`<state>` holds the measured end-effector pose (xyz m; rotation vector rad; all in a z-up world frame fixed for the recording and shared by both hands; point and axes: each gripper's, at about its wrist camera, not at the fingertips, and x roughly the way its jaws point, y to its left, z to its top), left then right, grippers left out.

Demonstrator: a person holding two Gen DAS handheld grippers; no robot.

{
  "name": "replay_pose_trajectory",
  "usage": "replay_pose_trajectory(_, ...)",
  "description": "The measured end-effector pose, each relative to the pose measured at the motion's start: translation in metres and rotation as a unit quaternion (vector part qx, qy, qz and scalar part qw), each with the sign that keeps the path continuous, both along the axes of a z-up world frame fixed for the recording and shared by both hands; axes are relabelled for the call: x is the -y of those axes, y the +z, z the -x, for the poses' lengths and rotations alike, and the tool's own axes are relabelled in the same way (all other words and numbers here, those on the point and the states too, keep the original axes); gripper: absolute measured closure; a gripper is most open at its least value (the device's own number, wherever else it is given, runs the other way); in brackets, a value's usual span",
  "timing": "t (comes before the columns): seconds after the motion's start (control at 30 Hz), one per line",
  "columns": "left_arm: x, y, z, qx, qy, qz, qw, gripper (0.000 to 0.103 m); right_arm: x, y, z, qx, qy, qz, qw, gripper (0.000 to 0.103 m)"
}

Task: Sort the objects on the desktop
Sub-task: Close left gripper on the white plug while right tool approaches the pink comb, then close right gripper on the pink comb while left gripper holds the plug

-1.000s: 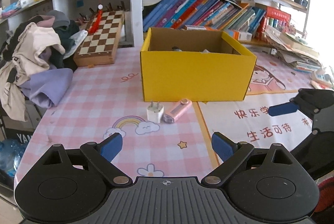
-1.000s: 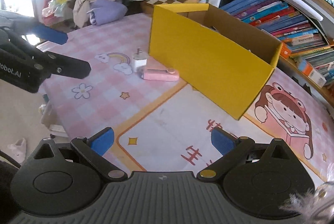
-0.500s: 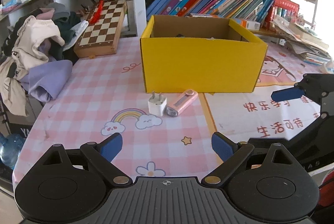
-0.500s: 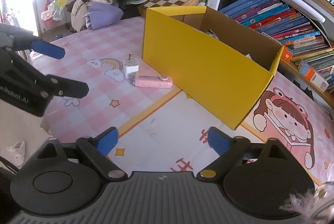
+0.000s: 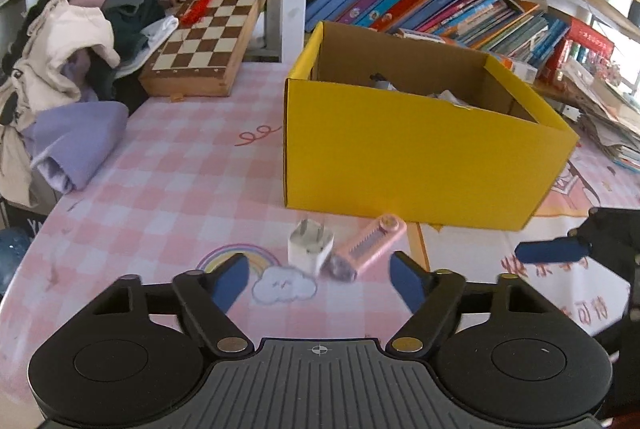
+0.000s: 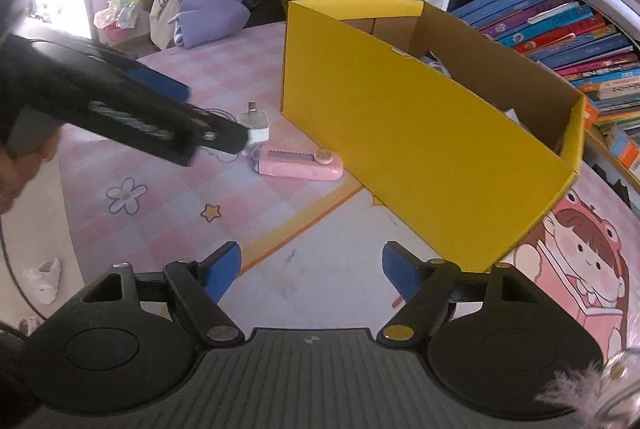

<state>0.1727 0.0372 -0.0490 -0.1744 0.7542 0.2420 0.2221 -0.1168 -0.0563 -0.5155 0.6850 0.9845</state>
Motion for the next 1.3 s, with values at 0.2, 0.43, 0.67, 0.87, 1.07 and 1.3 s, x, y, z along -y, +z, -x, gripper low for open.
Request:
replay_pose_trajectory(0.2,-0.009,-0.011,-0.024,-0.015,0.009,0.008,0.9998,0.050,-0.020,-0.003,-0.009,0.002,0.021,-0.006,1.000,0.026)
replay_pose_trajectory(0.43,-0.015,-0.023,-0.040,-0.025,0.019,0.012,0.9994,0.060,-0.034,-0.008,-0.025,-0.015,0.023,-0.010,1.000,0.026)
replay_pose_trajectory(0.67,-0.020,-0.021,-0.035,-0.031,0.027,0.021,0.9989,0.073,-0.048,-0.015,-0.041,-0.035,0.013,-0.012,0.999,0.024)
replay_pose_trajectory(0.87,-0.029,-0.011,-0.015,-0.024,0.053,0.034,0.9977,0.073,-0.062,-0.022,-0.046,-0.041,0.015,-0.013,0.999,0.019)
replay_pose_trajectory(1.07,-0.033,-0.001,0.006,-0.019,0.073,0.039,0.9964,0.073,-0.076,-0.029,-0.046,-0.047,0.009,-0.013,0.999,0.017)
replay_pose_trajectory(1.3,-0.039,0.002,0.022,-0.022,0.092,0.038,0.9948,0.073,-0.084,-0.032,-0.044,-0.046,-0.004,-0.023,0.999,0.013)
